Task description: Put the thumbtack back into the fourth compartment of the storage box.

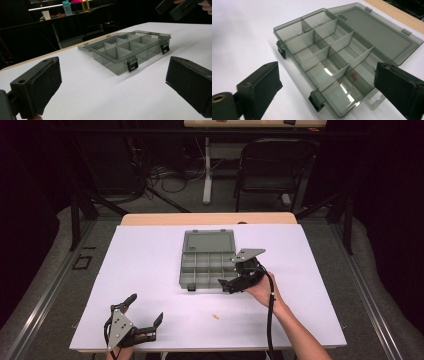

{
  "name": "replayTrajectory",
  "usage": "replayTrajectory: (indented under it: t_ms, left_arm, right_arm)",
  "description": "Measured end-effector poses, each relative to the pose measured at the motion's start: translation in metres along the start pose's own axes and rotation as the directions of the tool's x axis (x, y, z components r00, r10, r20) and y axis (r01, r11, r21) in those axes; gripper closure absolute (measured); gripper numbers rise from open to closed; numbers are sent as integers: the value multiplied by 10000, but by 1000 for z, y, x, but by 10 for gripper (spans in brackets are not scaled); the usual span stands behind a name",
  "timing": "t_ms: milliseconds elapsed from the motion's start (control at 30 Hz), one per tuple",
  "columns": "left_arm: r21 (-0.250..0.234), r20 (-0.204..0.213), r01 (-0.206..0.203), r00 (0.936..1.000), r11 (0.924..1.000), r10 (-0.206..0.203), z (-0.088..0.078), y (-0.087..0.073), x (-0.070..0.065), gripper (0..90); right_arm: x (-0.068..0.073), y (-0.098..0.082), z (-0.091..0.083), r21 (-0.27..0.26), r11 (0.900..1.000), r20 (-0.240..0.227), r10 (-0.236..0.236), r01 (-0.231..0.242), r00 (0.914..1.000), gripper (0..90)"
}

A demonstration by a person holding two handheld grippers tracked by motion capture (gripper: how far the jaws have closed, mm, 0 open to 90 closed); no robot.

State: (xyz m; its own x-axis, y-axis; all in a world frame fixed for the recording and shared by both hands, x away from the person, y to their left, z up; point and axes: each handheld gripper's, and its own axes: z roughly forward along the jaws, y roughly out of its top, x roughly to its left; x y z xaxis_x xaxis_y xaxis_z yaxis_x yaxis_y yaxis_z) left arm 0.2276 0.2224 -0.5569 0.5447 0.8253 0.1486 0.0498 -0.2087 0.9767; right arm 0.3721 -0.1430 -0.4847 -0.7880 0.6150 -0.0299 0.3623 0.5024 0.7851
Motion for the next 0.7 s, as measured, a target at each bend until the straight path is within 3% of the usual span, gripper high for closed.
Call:
replayTrajectory:
  t_ms: [233, 700]
  left_arm:
    - [-13, 0, -30, 10000, 10000, 30, -1, 0, -1, 1]
    - [25, 72, -40, 10000, 10000, 40, 1, 0, -2, 1]
  right_arm:
    - [13, -8, 3, 257, 9996, -87, -120, 122, 9999, 2]
    - [35, -30, 4, 645, 9978, -563, -126, 162, 9983, 0]
